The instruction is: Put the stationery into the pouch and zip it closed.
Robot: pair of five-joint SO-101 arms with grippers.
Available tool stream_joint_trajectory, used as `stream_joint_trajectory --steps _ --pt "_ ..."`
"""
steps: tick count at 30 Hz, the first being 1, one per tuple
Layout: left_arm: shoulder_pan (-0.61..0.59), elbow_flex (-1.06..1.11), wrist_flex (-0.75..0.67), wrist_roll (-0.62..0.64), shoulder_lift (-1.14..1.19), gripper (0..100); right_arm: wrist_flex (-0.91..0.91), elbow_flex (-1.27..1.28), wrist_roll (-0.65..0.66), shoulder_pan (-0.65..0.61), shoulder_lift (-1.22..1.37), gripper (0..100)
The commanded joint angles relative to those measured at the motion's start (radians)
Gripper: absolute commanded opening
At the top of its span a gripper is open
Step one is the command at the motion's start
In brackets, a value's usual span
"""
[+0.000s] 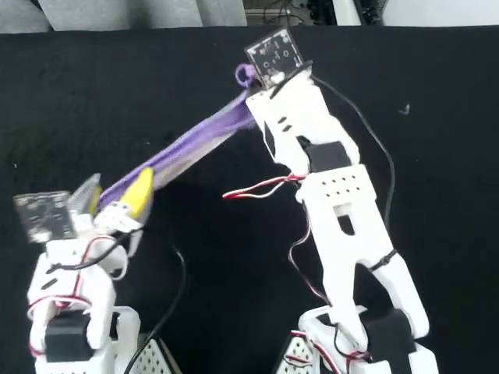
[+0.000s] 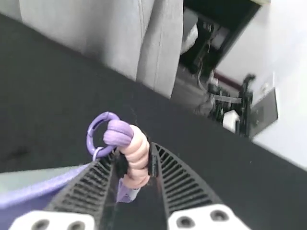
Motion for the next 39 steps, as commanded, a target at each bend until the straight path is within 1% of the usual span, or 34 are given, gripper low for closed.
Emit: stream_joint_trajectory --steps 1,5,8,17,19,21,24,27,29,32,39 --pt "-0.143 -0.087 0.000 0.114 0.002 29 0.002 0.085 0.014 -0.026 0.004 1.1" --pt "-0.219 -0.093 0.000 0.184 0.002 29 -0.002 0.160 0.015 -0.069 0.004 1.1" --pt "-0.248 -0.093 0.000 0.195 0.002 29 0.000 0.196 0.015 -0.078 0.012 1.1" --pt "-0.237 -0.081 0.000 0.206 0.002 29 -0.003 0.314 0.006 -0.077 0.013 1.9" --pt "-0.237 -0.070 0.000 0.209 0.002 29 -0.005 0.318 0.006 -0.077 0.015 6.7" --pt "-0.234 -0.059 0.000 0.209 0.002 29 -0.005 0.318 0.006 -0.087 0.022 15.1" --pt "-0.197 -0.039 -0.002 0.203 0.002 29 -0.028 0.317 0.014 -0.124 0.077 28.3" --pt "-0.148 -0.018 -0.006 0.199 0.002 29 -0.035 0.312 0.015 -0.157 0.117 37.7" --pt "-0.128 -0.012 -0.005 0.199 0.002 29 -0.035 0.312 0.015 -0.166 0.105 40.2" --pt "-0.124 -0.012 -0.002 0.199 0.002 29 -0.026 0.321 0.014 -0.157 0.036 40.3" --pt "-0.124 -0.012 0.000 0.199 0.002 29 0.186 0.332 0.006 -0.115 -0.317 40.3"
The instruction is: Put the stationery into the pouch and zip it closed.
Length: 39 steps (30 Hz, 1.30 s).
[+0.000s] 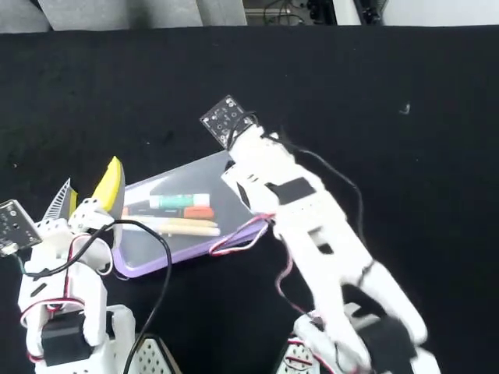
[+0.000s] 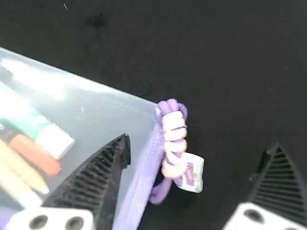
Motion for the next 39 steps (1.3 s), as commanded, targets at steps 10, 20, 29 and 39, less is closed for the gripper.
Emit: stream_joint_trajectory --steps 10,20,29,39 --pt "0.007 0.012 -0.008 0.002 0.003 29 -0.064 0.308 -0.002 0.127 -0.687 40.3" --pt "0.010 0.025 -0.015 0.000 0.003 5 -0.293 0.587 -0.002 0.123 -0.937 15.5" --pt "0.012 0.160 -0.192 -0.041 0.003 4 -0.497 0.819 -0.002 0.123 -1.102 4.3" --pt "0.147 0.291 -0.140 -0.227 0.005 4 -0.433 0.886 -0.002 0.123 -1.274 4.3"
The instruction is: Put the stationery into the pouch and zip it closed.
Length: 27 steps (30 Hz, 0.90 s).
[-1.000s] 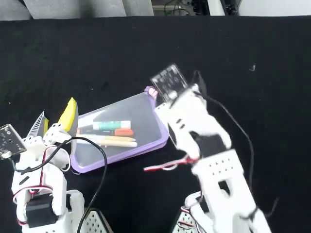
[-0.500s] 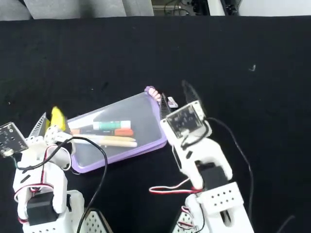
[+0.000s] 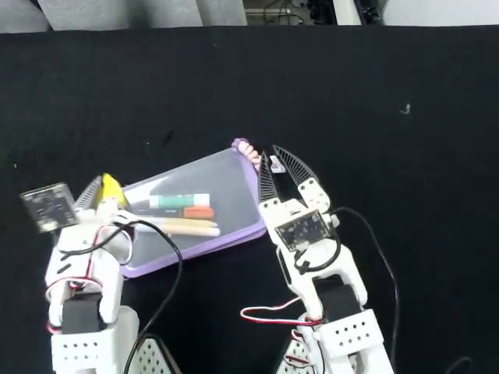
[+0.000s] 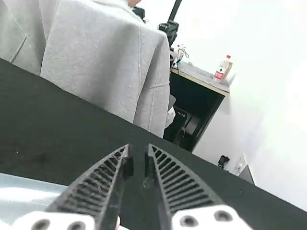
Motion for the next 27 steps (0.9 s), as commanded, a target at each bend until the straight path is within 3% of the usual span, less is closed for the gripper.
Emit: stream_joint_trajectory --steps 1,6,12,27 --pt "0.028 -0.002 0.114 -0.146 -0.005 4 0.048 -0.002 -0.005 0.014 -0.058 4.4" --pt "0.038 0.039 0.166 -0.155 -0.006 4 0.117 -0.002 -0.003 0.012 -0.070 4.5" --pt "0.035 0.185 0.094 -0.160 -0.003 4 0.376 -0.002 0.003 0.020 -0.071 4.6" --pt "0.028 0.179 0.451 -0.160 -0.003 4 0.927 -0.002 0.003 0.020 -0.071 4.6"
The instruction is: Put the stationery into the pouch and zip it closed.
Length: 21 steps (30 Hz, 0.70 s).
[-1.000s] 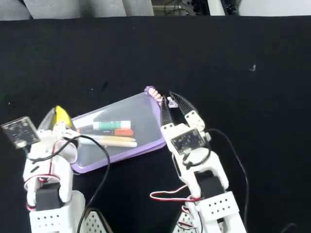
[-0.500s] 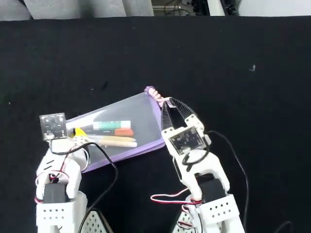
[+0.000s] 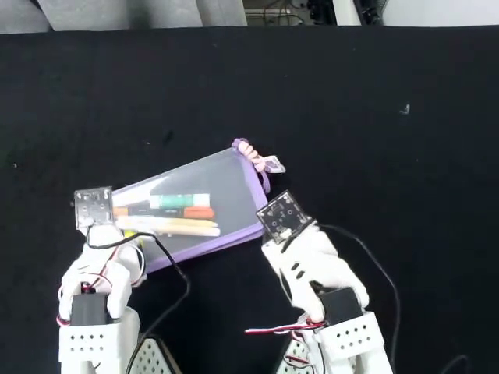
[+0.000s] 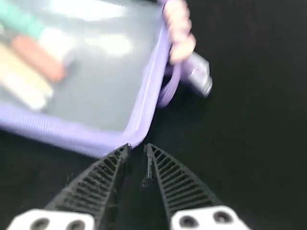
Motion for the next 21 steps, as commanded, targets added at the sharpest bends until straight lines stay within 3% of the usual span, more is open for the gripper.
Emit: stream_joint_trajectory --steps 1,5,21 --pt "0.005 0.022 0.107 -0.005 -0.005 4 0.181 -0.002 0.003 0.020 -0.016 4.6" --pt "0.005 0.022 0.157 -0.003 -0.005 4 0.330 -0.002 0.003 0.020 -0.018 4.5" --pt "0.008 0.022 0.155 -0.003 -0.005 4 0.324 -0.002 0.003 0.086 -0.019 4.4"
